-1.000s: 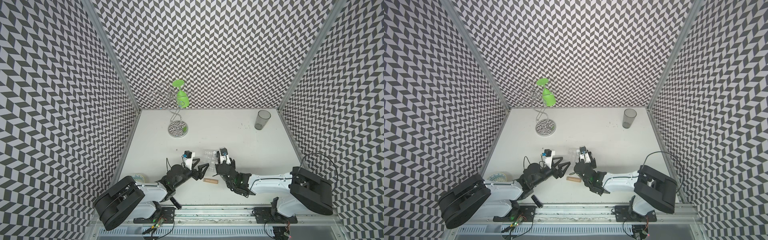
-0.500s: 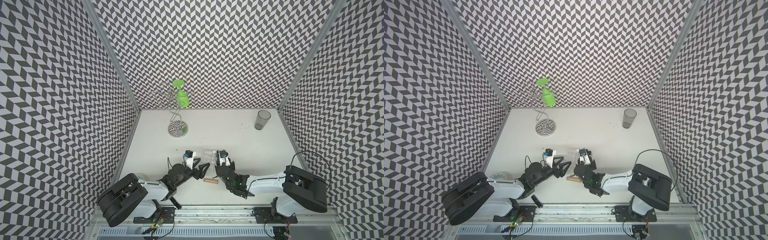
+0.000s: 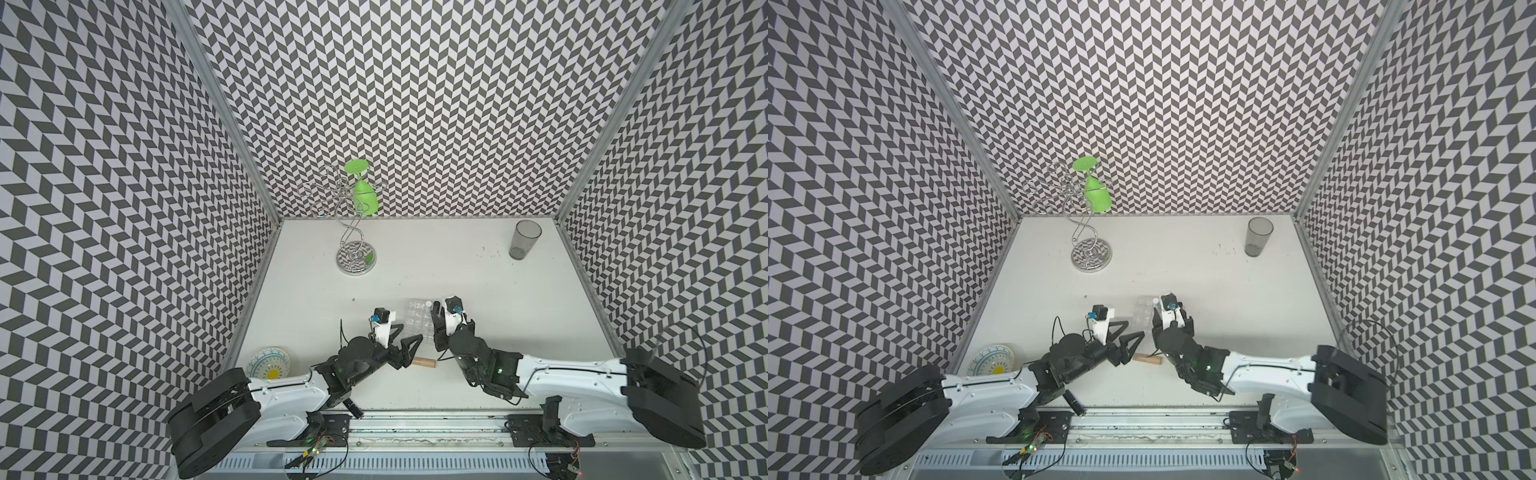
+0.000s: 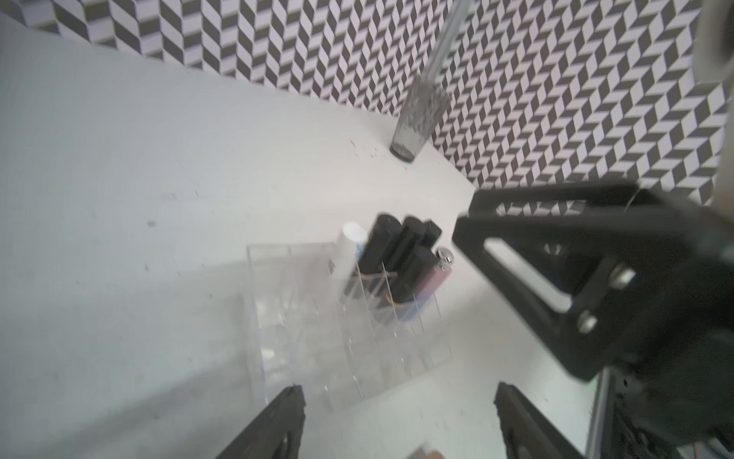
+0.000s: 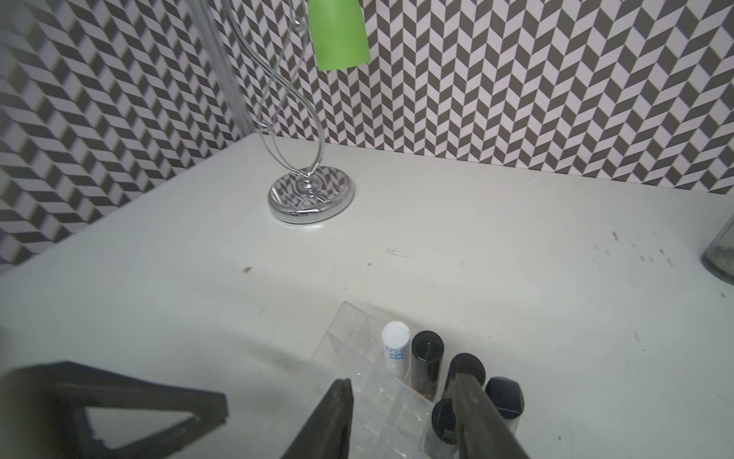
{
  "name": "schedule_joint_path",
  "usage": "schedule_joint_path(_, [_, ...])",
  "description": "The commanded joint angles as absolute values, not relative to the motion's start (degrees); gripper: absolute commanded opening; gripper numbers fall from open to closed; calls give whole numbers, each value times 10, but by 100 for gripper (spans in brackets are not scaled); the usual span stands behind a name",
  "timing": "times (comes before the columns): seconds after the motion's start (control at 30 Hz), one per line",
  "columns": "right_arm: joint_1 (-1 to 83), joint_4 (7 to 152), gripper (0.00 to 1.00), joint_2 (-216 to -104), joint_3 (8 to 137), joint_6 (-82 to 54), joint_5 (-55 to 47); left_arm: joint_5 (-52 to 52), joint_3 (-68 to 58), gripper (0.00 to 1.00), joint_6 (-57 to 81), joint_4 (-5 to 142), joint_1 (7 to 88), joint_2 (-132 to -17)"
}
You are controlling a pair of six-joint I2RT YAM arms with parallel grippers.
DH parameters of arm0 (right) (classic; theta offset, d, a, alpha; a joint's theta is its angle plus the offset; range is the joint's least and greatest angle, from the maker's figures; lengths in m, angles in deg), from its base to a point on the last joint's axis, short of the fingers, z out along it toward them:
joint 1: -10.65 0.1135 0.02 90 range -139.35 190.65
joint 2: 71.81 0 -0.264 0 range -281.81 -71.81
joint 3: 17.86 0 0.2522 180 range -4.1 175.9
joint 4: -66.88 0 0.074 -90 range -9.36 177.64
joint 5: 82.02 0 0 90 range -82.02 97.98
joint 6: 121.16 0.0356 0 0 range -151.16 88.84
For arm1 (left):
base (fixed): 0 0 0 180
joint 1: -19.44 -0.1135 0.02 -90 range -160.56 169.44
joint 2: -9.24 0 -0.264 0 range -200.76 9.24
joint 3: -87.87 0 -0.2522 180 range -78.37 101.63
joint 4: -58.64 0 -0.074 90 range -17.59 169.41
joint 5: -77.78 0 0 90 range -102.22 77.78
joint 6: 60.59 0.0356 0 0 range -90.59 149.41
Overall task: Arrange the lipsticks in the organizer
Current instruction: Place the lipstick in the storage box.
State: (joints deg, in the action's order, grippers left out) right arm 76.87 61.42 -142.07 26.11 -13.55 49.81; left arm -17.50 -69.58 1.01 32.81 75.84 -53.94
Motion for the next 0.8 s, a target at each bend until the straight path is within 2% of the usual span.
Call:
schedule_joint_path(0.0, [772,709,47,-1350,256,-88,413,-227,-710,77,-29,444,785,-518])
schedule_joint_path(0.1, [772,733,47,-1276,216,-51,326,-217,-750,73,-46,415,788,-512])
schedule_joint_path(0.3, [773,714,53,-1183,123,0,174,-168,-787,73,-16,301,788,-522])
schedule_joint_path(0.37, [773,701,58,-1184,95,6,157,-168,-779,73,-10,302,787,-534])
schedule_joint_path(0.43, [773,691,60,-1194,64,15,160,-163,-772,72,-4,301,787,-549])
schedule_joint_path(0.77, [773,578,60,-1307,34,12,132,-135,-767,69,4,226,786,-624])
